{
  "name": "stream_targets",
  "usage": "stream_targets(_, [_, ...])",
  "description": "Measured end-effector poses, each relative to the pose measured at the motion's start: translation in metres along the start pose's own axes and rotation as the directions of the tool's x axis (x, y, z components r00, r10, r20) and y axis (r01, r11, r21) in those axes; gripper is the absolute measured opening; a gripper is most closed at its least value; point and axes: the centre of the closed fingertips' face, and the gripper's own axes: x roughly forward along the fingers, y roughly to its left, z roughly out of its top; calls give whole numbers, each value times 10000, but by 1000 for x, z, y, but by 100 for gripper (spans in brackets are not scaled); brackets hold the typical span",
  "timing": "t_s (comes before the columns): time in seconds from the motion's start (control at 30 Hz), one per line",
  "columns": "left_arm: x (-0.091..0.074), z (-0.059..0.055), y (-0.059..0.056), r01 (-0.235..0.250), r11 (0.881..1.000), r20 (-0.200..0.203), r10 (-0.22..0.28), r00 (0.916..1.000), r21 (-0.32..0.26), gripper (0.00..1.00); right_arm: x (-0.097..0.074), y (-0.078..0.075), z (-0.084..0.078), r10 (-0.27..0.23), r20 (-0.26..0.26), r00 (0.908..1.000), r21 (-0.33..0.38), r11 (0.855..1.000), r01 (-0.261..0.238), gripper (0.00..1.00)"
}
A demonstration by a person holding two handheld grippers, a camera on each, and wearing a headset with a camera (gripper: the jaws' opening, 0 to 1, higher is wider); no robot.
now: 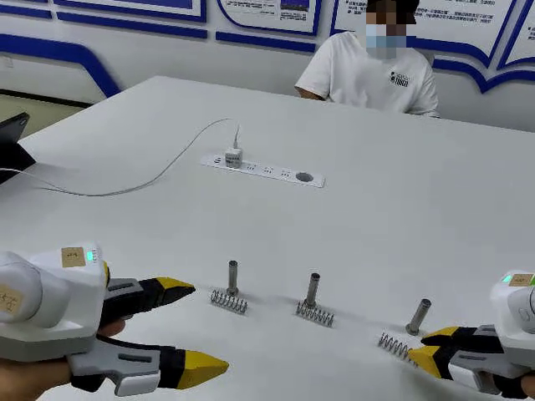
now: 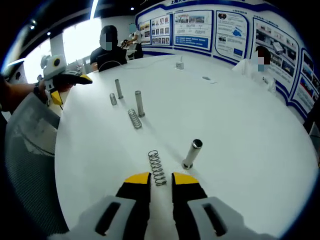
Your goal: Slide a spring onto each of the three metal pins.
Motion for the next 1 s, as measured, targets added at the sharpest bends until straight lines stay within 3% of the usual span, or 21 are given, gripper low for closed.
stream_targets(0.4, [2,-2,-1,37,10000,-73,-37,10000,-30,69,9,2,-8,266,-585,9979,-763,9966,-310,15])
stream_targets(1.0, [9,1,-5,423,9987,-291,-415,9987,268,68,7,3,-11,396,-661,9970,-515,9977,-431,12])
